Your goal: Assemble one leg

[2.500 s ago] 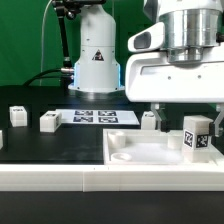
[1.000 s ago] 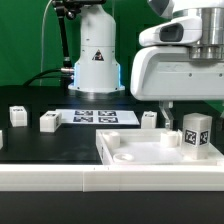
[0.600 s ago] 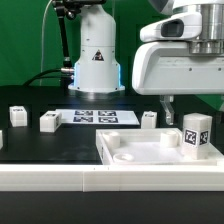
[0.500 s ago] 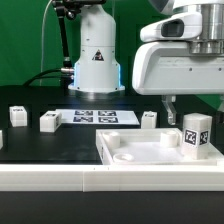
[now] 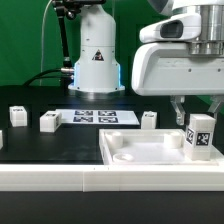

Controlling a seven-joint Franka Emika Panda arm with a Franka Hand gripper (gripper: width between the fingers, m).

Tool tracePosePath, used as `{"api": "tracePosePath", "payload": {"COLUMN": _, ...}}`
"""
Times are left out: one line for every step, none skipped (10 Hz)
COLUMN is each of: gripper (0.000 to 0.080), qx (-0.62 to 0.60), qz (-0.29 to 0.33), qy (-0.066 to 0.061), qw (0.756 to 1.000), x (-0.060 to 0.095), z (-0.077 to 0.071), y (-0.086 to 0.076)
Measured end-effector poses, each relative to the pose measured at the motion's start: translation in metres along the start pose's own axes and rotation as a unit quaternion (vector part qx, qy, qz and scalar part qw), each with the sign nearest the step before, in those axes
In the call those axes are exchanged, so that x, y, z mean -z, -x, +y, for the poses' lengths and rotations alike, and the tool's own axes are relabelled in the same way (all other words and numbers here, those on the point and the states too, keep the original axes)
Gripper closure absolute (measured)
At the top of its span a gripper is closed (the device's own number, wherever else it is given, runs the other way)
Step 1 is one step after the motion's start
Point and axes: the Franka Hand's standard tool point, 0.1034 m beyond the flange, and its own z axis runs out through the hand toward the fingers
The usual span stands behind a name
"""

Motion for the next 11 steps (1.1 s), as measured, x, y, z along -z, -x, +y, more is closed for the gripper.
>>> {"api": "tracePosePath", "payload": {"gripper": 0.0511, "qx": -0.006, "qz": 0.0, "qy": 0.0, "qw": 1.0, "x": 0.0, "z": 0.0, "y": 0.0}}
{"api": "tracePosePath", "payload": {"gripper": 0.0511, "qx": -0.007, "qz": 0.0, "qy": 0.0, "qw": 1.0, "x": 0.0, "z": 0.0, "y": 0.0}}
{"api": "tracePosePath", "payload": {"gripper": 0.0511, "qx": -0.029, "qz": 0.0, "qy": -0.001, "qw": 1.0, "x": 0.0, "z": 0.0, "y": 0.0}}
{"api": "tracePosePath", "payload": {"gripper": 0.0509, "qx": -0.102, "qz": 0.002, "qy": -0.003, "qw": 0.995, "x": 0.0, "z": 0.0, "y": 0.0}}
{"api": "tracePosePath", "payload": {"gripper": 0.0509, "qx": -0.179, "qz": 0.008, "qy": -0.006, "qw": 0.984, "x": 0.0, "z": 0.002, "y": -0.001}}
{"api": "tracePosePath", "payload": {"gripper": 0.0509, "qx": -0.249, "qz": 0.009, "qy": -0.009, "qw": 0.968, "x": -0.001, "z": 0.001, "y": -0.001}}
{"api": "tracePosePath", "payload": {"gripper": 0.0509, "qx": -0.312, "qz": 0.009, "qy": -0.01, "qw": 0.95, "x": -0.001, "z": -0.001, "y": -0.002}}
{"api": "tracePosePath", "payload": {"gripper": 0.0509, "qx": -0.369, "qz": 0.009, "qy": -0.011, "qw": 0.929, "x": -0.001, "z": -0.004, "y": -0.004}}
{"api": "tracePosePath", "payload": {"gripper": 0.0509, "qx": -0.405, "qz": 0.009, "qy": -0.012, "qw": 0.914, "x": -0.001, "z": -0.007, "y": -0.005}}
{"api": "tracePosePath", "payload": {"gripper": 0.0509, "qx": -0.469, "qz": 0.007, "qy": -0.016, "qw": 0.883, "x": -0.001, "z": -0.009, "y": -0.006}}
{"api": "tracePosePath", "payload": {"gripper": 0.0509, "qx": -0.513, "qz": 0.006, "qy": -0.016, "qw": 0.858, "x": -0.001, "z": -0.01, "y": -0.007}}
